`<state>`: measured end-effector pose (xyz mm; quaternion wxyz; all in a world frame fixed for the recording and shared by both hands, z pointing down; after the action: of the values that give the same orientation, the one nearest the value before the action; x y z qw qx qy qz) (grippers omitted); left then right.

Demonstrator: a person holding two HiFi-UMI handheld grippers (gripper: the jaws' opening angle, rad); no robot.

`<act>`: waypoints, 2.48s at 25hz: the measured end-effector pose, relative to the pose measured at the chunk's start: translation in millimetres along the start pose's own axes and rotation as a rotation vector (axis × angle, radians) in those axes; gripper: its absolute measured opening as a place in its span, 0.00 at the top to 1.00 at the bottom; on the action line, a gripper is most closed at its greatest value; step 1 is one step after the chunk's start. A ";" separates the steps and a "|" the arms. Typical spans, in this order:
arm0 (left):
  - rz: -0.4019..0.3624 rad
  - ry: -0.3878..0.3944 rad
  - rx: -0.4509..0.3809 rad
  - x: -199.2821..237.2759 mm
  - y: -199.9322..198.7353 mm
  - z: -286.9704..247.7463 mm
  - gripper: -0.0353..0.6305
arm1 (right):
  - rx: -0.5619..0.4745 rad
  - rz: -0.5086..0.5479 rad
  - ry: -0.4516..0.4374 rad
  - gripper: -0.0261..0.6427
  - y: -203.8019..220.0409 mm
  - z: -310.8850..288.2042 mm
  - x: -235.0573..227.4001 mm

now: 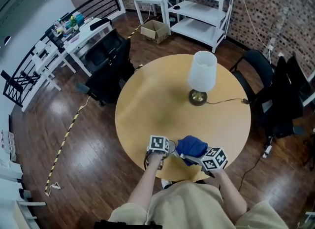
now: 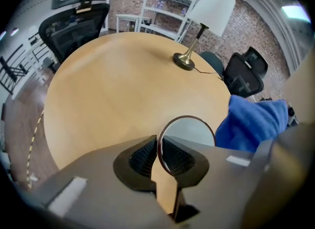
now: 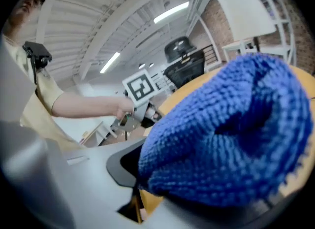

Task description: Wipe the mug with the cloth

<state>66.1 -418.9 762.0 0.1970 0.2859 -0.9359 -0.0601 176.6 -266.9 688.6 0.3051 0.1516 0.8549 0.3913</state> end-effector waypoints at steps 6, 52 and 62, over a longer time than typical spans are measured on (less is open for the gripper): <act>0.157 0.029 -0.001 11.1 3.9 3.4 0.91 | -0.041 -0.038 0.062 0.86 -23.1 -16.2 11.0; 0.004 0.072 -0.002 -17.8 4.4 0.3 0.85 | -0.285 -0.132 0.222 0.86 -39.6 6.0 -89.6; -0.088 0.220 -0.485 -36.7 -41.6 113.7 0.47 | -0.500 0.153 0.393 0.86 -149.5 78.2 -47.9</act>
<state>69.4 -432.9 636.3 0.3575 0.2756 -0.8537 -0.2596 260.4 -342.5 554.4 0.1318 0.0575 0.7610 0.6327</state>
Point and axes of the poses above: the fingertips, and each gripper's own axes: z backward along the fingers, x to its left, y out of its underside, the point moved 6 cm from there along z, backward along the fingers, and after that the axes turned 9 degrees about z, right-handed, at the moved point
